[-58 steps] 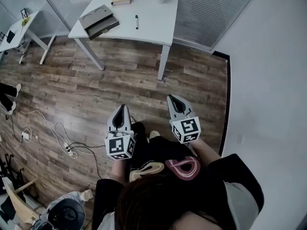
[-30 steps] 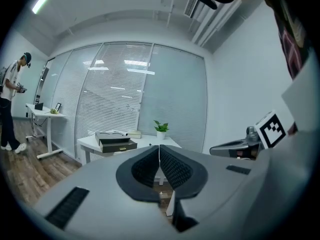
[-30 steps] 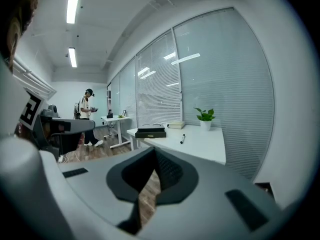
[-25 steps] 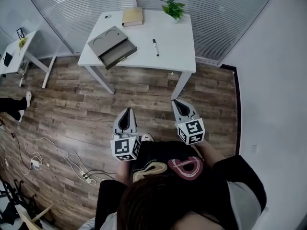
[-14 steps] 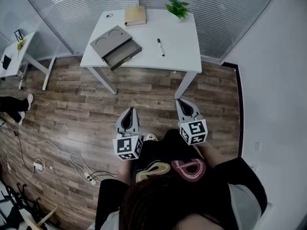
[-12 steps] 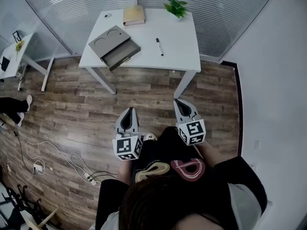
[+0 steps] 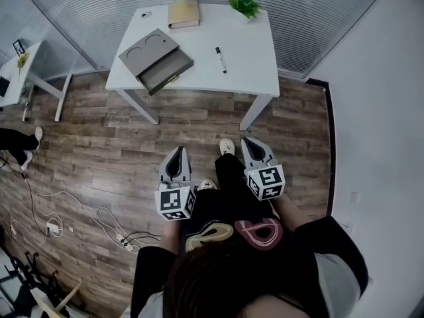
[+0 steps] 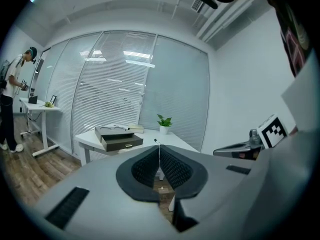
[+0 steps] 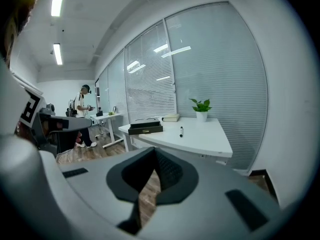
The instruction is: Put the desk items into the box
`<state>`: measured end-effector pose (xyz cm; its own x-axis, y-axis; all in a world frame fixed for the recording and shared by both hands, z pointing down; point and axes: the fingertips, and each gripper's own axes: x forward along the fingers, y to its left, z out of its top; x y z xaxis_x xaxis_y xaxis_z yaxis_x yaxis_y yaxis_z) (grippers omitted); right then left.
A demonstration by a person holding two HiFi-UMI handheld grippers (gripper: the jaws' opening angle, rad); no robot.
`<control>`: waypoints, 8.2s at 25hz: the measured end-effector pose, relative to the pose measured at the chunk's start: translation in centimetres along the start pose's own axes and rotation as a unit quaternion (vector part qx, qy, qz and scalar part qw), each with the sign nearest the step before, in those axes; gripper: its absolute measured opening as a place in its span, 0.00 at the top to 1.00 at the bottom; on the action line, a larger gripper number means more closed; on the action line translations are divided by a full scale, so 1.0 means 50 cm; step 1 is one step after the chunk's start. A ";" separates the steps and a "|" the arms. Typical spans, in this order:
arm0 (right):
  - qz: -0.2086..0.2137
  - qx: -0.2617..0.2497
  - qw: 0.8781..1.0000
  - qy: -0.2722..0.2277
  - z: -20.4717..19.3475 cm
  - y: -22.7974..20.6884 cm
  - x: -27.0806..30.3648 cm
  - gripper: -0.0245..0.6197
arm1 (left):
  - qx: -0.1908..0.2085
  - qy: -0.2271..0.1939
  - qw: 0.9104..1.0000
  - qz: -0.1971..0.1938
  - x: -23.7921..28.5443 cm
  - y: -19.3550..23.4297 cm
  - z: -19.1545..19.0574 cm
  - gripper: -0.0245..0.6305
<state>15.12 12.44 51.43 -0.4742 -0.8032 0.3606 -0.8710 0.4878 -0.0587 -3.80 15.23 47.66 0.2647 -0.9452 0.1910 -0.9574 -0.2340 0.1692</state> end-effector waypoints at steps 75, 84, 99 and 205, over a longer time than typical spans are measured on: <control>-0.008 0.026 0.991 0.131 0.164 -0.328 0.648 0.73 | -0.020 0.010 0.998 0.059 0.608 0.244 0.155 0.93; -0.013 0.017 0.986 0.167 0.137 -0.324 0.703 0.69 | -0.013 0.012 0.998 0.057 0.615 0.271 0.159 0.93; -0.027 -0.002 0.973 0.231 0.080 -0.328 0.756 0.69 | -0.018 0.013 0.995 0.097 0.575 0.334 0.151 0.93; 0.166 -0.152 0.963 0.146 0.247 0.029 0.839 0.85 | -0.038 -0.010 0.986 0.163 0.450 0.554 0.148 0.93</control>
<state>-7.62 -24.75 54.97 -0.6249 -0.4764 0.6185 -0.5787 0.8144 0.0427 -25.19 -14.19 49.51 -0.0585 -0.9718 0.2284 -0.9795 0.1000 0.1749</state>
